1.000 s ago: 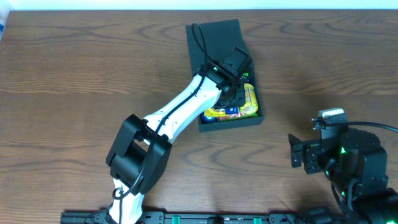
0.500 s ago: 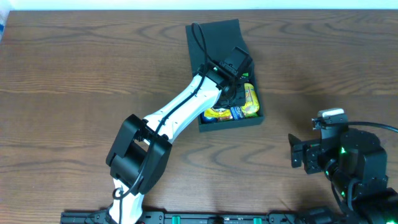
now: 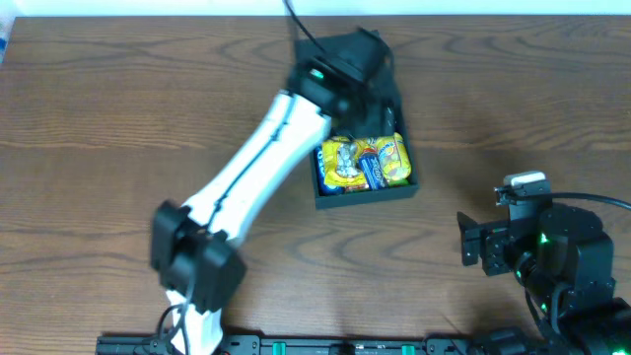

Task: Pack container
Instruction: 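Raise the left gripper and move it to the box lid's far edge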

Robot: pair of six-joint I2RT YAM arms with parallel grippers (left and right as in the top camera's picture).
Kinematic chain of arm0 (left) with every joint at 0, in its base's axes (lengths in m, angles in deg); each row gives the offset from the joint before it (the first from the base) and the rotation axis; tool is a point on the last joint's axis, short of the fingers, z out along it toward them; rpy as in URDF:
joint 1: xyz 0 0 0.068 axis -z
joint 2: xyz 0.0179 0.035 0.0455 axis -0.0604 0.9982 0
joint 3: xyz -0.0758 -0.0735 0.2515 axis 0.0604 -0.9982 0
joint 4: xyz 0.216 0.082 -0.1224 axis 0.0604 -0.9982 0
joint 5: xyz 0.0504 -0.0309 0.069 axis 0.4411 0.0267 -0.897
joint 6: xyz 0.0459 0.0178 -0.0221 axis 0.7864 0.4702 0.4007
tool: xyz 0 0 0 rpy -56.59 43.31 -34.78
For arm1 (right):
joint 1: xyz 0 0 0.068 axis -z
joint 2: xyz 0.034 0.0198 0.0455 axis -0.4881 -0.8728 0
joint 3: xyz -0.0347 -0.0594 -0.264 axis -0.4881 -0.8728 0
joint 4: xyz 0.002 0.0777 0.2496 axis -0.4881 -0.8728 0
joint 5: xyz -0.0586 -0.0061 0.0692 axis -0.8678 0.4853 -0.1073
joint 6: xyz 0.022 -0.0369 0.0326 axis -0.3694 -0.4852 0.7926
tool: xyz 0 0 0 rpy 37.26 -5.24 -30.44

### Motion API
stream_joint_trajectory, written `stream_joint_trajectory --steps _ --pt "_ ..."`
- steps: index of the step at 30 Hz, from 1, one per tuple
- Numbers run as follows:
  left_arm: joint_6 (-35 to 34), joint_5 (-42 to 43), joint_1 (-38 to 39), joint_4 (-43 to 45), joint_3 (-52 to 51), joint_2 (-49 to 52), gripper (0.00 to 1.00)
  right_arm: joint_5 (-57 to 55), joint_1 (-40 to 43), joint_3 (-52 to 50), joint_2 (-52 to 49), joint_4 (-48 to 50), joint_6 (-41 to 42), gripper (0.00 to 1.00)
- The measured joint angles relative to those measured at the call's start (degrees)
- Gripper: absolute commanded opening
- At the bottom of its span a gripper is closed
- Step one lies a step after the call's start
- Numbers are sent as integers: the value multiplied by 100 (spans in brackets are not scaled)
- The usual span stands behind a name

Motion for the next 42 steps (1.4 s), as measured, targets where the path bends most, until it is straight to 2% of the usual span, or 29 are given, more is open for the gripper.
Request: stream_joint_trajectory --steps 2,7,11,14,24,34,42 --pt "22 118 -365 -245 249 -205 98 0 0 0 0 0 0 99" --pt "103 730 -1827 -435 503 -553 96 0 0 0 0 2 0 99" --pt "227 1451 -2946 -387 505 -348 95 0 0 0 0 2 2 99" --pt "286 1784 -3311 -149 505 -59 95 0 0 0 0 0 2 99" --pt "278 2518 -3165 1193 503 1384 96 -2 0 0 0 4 2 99" --pt "-59 3143 -3123 2677 498 2929 95 -48 0 0 -17 39 -4 99" --pt "-238 3418 -2846 3279 498 3189 95 -109 0 0 -232 22 -4 99"
